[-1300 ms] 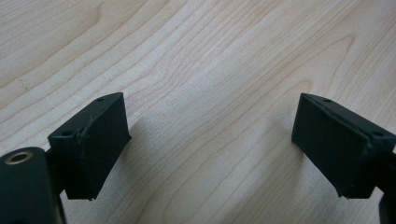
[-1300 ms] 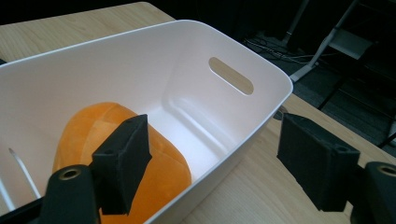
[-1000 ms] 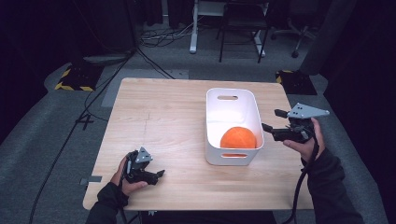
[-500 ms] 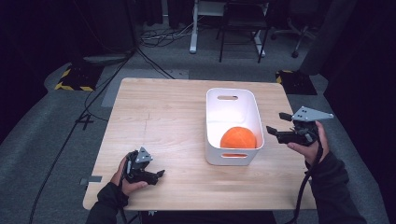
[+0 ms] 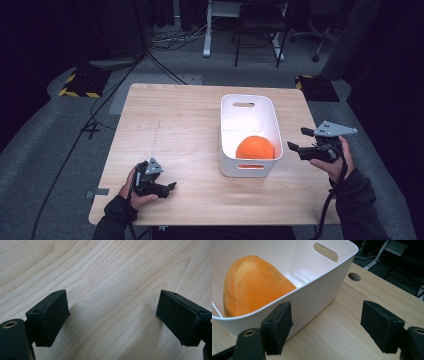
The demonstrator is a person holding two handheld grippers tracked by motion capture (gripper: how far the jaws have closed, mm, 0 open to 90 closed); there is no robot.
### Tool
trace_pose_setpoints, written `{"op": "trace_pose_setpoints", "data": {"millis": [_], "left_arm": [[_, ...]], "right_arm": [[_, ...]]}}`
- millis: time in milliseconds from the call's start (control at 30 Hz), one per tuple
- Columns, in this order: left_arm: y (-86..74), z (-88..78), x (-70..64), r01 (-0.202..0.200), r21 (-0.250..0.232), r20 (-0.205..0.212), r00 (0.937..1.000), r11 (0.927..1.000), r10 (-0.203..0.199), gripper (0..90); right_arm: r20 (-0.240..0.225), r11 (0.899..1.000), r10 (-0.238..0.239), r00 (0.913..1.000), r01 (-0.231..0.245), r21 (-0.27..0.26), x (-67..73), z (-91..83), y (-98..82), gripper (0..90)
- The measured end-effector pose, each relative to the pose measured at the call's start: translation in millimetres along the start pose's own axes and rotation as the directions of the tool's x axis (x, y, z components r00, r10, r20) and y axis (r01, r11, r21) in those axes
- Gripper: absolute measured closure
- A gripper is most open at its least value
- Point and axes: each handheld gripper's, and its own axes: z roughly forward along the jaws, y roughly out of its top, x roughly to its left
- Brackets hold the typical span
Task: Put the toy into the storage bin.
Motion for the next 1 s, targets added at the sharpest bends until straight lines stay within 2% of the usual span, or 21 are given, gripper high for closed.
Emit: {"op": "trace_pose_setpoints", "data": {"millis": [333, 400, 533, 1000], "left_arm": [[0.0, 0.2, 0.1, -0.002, -0.002, -0.001, 1.0, 1.0, 0.002, 11.3], [0.0, 0.1, 0.1, -0.002, -0.003, -0.002, 1.0, 1.0, 0.002, 11.3], [0.1, 0.1, 0.1, -0.001, -0.002, -0.002, 1.0, 1.0, 0.001, 11.2], [0.0, 0.1, -0.1, 0.002, -0.002, -0.001, 1.0, 1.0, -0.002, 11.2]], "right_arm": [[0.004, 0.999, -0.002, 1.0, 0.002, 0.041, 3.2, 2.2, -19.5, 25.3], [0.0, 0.999, -0.016, 0.9999, 0.016, 0.052, 3.1, 2.1, -22.9, 25.1], [0.007, 0.998, -0.007, 0.9999, 0.006, 0.067, 4.3, 2.6, -29.4, 25.1], [0.001, 0.993, -0.034, 0.9994, 0.034, 0.117, 12.5, -2.3, -51.2, 23.7]]}}
